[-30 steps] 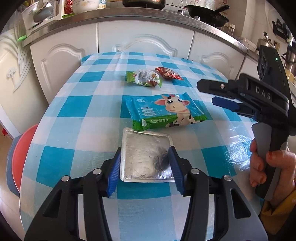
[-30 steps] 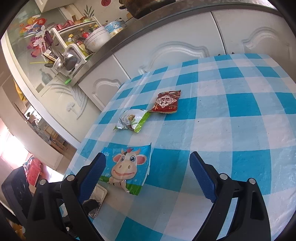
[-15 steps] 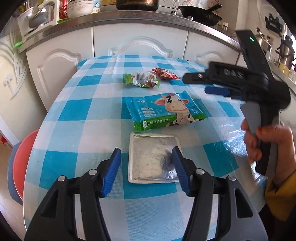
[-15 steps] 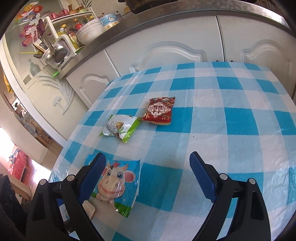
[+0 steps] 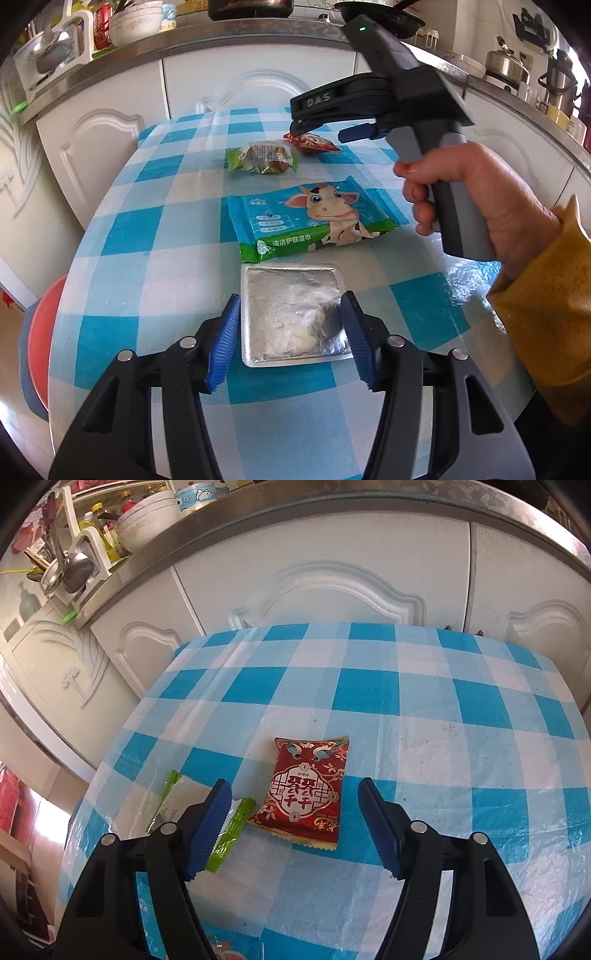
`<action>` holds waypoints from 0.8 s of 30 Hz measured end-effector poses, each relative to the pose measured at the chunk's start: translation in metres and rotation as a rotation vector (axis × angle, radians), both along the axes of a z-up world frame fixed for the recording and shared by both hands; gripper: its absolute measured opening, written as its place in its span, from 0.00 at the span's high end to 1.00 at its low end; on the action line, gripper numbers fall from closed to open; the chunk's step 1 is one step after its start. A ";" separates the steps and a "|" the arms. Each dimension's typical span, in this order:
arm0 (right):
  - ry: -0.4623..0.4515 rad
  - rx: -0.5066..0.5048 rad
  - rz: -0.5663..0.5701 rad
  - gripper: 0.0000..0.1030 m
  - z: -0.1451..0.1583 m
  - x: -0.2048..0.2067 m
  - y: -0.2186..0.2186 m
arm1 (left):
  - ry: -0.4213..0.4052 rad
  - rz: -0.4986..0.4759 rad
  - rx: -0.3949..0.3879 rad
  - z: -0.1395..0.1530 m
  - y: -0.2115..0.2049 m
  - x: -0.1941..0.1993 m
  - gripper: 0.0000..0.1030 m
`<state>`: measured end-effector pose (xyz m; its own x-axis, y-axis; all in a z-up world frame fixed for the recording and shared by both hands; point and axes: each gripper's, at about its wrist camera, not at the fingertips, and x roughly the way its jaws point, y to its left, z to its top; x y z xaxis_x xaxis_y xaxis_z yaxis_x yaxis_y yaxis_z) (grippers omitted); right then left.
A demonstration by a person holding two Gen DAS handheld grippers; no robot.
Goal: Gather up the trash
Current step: 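Grasp the foil tray with the left tool while the right tool grasps the red snack wrapper, then lift the foil tray and red wrapper and carry them over the bucket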
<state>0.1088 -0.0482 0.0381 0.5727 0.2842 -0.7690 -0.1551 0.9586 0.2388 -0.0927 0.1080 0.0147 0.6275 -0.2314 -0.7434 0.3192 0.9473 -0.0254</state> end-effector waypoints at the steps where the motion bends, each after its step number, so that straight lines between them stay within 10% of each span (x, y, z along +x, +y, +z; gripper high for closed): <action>1: 0.008 -0.012 -0.005 0.37 -0.002 0.002 0.001 | 0.005 0.002 -0.010 0.000 0.001 0.001 0.46; 7: 0.015 -0.080 -0.010 0.54 -0.008 0.005 0.006 | 0.019 -0.001 -0.031 0.000 0.005 0.002 0.42; 24: -0.073 0.075 -0.025 0.56 0.011 -0.057 -0.030 | 0.015 -0.039 0.041 -0.004 -0.009 -0.003 0.29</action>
<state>0.0521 -0.0784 0.0494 0.6339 0.3245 -0.7021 -0.1512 0.9422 0.2990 -0.0957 0.0990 0.0108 0.6073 -0.2245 -0.7621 0.3559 0.9345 0.0083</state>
